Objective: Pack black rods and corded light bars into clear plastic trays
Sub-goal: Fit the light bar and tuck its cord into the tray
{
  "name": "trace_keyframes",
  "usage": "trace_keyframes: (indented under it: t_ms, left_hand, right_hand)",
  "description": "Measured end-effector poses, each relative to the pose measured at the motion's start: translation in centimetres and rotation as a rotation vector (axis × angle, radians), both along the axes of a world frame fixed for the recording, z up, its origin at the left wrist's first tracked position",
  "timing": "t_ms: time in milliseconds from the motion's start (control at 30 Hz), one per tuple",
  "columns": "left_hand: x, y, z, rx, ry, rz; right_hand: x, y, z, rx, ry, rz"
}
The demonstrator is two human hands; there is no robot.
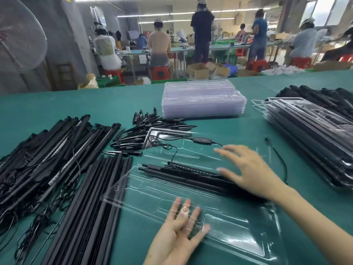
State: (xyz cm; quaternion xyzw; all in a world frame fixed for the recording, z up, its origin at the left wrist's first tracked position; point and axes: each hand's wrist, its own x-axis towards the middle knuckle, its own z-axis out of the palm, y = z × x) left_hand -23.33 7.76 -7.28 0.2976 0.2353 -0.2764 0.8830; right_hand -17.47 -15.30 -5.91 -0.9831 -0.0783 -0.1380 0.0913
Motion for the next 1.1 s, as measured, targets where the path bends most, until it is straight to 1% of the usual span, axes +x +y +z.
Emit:
trace_keyframes:
  t_ms: [33, 67, 100, 167, 300, 467, 533, 600, 667, 733, 967, 1033, 1100]
  left_hand:
    - [-0.1, 0.0, 0.0, -0.001, -0.001, -0.005]
    - [-0.2, -0.1, -0.1, -0.003, -0.003, -0.011]
    - [-0.3, -0.2, -0.1, -0.008, -0.001, -0.013]
    - [-0.5, -0.4, -0.1, -0.021, 0.009, 0.000]
    - [-0.5, -0.9, -0.1, -0.025, 0.047, 0.019]
    - [-0.6, -1.4, -0.3, -0.027, 0.050, 0.060]
    - [-0.6, -1.7, -0.5, -0.021, 0.055, 0.076]
    - [-0.6, -1.9, -0.7, -0.014, 0.052, 0.083]
    - [-0.6, -2.0, -0.7, -0.009, 0.048, 0.084]
    - [-0.5, -2.1, -0.8, -0.001, 0.046, 0.090]
    - [-0.9, -1.8, -0.5, 0.041, -0.006, 0.046]
    - [-1.0, -1.7, -0.5, 0.059, -0.025, 0.029]
    - [-1.1, -1.7, -0.4, 0.081, -0.043, 0.007]
  right_hand:
    - [-0.3, 0.4, -0.4, -0.045, 0.169, 0.056]
    - [-0.4, 0.6, -0.8, -0.119, 0.297, 0.080]
    - [-0.4, 0.6, -1.1, -0.172, 0.374, 0.089]
    - [-0.3, 0.6, -1.2, -0.147, 0.394, 0.094]
    - [-0.3, 1.0, -1.4, -0.097, 0.279, 0.161]
    - [-0.5, 2.0, -1.5, -0.042, 0.166, 0.125]
    - [-0.6, 2.5, -1.3, -0.082, 0.181, 0.115]
    - [-0.5, 2.7, -1.2, -0.171, 0.196, 0.101]
    - [-0.5, 2.7, -1.0, -0.240, 0.173, 0.102]
    - [-0.6, 2.7, -0.8, -0.253, 0.133, 0.108]
    - [-0.6, 1.9, -0.2, -0.177, -0.025, 0.183]
    - [-0.4, 1.7, 0.7, -0.138, -0.115, 0.197]
    - [-0.2, 1.6, 1.8, -0.051, -0.248, 0.226]
